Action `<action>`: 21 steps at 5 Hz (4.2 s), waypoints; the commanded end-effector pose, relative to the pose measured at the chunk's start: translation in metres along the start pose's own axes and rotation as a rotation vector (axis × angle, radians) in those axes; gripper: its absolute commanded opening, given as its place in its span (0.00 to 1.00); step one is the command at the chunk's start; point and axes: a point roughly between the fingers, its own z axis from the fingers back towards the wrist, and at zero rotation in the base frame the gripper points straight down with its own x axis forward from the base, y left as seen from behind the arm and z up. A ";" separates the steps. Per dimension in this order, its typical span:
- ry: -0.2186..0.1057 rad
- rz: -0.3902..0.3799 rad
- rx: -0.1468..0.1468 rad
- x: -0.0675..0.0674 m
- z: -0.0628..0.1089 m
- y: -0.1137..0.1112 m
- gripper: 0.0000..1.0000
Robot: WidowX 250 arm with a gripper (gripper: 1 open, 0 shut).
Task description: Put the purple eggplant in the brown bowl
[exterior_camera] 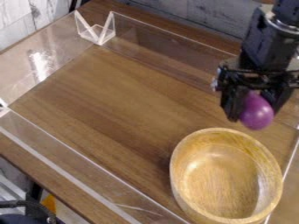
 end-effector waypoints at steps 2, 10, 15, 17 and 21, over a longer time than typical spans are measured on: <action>-0.013 -0.027 -0.067 0.003 0.006 -0.009 1.00; 0.117 0.001 -0.073 -0.021 -0.066 0.016 1.00; 0.147 -0.132 -0.075 -0.028 -0.082 0.022 1.00; 0.159 -0.122 -0.141 -0.038 -0.073 0.015 1.00; 0.143 -0.185 -0.221 -0.038 -0.057 0.008 1.00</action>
